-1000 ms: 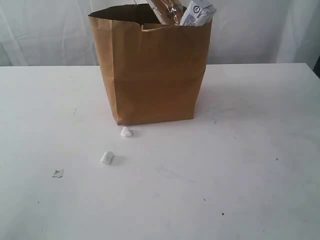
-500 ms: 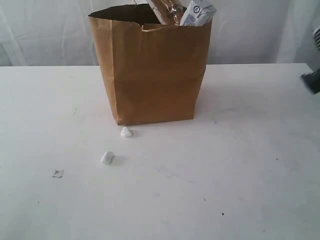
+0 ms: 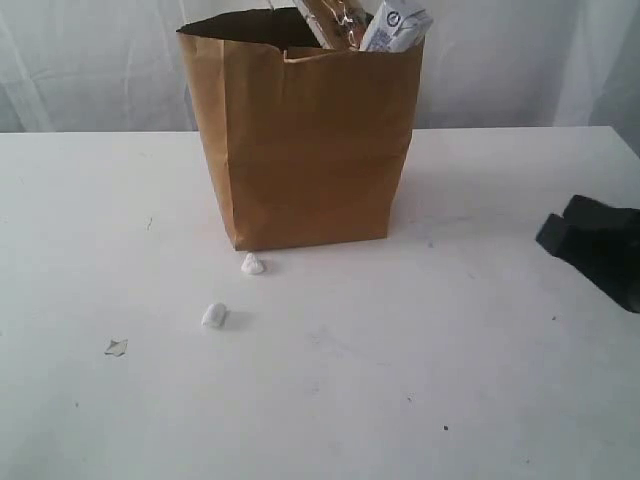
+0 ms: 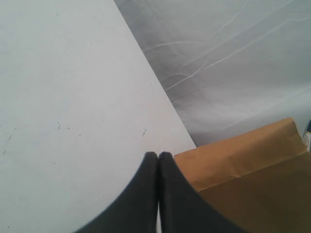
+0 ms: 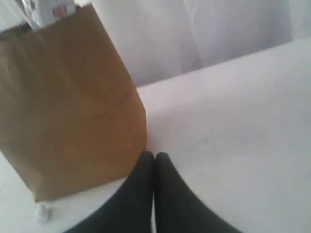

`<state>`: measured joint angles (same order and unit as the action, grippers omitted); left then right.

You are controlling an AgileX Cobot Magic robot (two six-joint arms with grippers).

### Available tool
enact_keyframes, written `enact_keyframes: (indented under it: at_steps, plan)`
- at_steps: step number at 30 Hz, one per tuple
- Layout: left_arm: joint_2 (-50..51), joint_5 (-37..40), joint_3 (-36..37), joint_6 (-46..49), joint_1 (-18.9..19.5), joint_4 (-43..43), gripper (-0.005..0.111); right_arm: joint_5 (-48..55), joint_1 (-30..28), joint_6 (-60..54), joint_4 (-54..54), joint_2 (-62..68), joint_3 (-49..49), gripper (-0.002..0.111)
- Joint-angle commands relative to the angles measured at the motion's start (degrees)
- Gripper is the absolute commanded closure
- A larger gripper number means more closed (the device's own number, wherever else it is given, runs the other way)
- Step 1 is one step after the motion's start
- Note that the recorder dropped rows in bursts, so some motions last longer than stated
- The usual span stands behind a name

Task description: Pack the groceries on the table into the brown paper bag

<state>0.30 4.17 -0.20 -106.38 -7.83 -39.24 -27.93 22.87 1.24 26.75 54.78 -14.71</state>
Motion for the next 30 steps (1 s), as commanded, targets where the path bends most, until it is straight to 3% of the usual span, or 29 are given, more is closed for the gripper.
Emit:
enact_keyframes:
  at_steps: [1,3,5,10,13,17,19,20,22,27,30]
  plan:
    - [-0.3,0.2,0.2,0.0,-0.2,-0.4,0.107,-20.9,0.0,-12.3,-5.7,-4.0,8.1,0.108]
    - [-0.3,0.2,0.2,0.0,-0.2,-0.4,0.107,-28.7,0.0,-25.8,-0.3,-5.2,9.8,0.108]
    - [-0.3,0.2,0.2,0.0,-0.2,-0.4,0.107,-28.5,0.0,-33.9,10.5,-6.9,10.0,0.108]
    - [-0.3,0.2,0.2,0.0,-0.2,-0.4,0.107,-29.4,0.0,-35.8,23.7,-9.7,10.0,0.108]
    - [-0.3,0.2,0.2,0.0,-0.2,-0.4,0.107,-25.1,0.0,-36.3,17.1,-12.7,10.0,0.108]
    - [-0.3,0.2,0.2,0.0,-0.2,-0.4,0.107,-8.9,0.0,-37.6,1.4,-17.8,10.0,0.108]
    - [-0.3,0.2,0.2,0.0,-0.2,-0.4,0.107,-1.0,0.0,-38.2,0.5,-19.7,10.0,0.108]
    - [-0.3,0.2,0.2,0.0,-0.2,-0.4,0.107,8.8,0.0,-41.4,-1.0,-21.0,10.0,0.108]
    - [-0.3,0.2,0.2,0.0,-0.2,-0.4,0.107,15.5,0.0,-44.9,-0.5,-21.3,10.4,0.108]
    - [-0.3,0.2,0.2,0.0,-0.2,-0.4,0.107,12.3,-0.2,-44.9,4.8,-22.0,14.7,0.108]
    - [-0.3,0.2,0.2,0.0,-0.2,-0.4,0.107,22.0,-13.5,-45.1,3.4,-27.8,14.7,0.108]
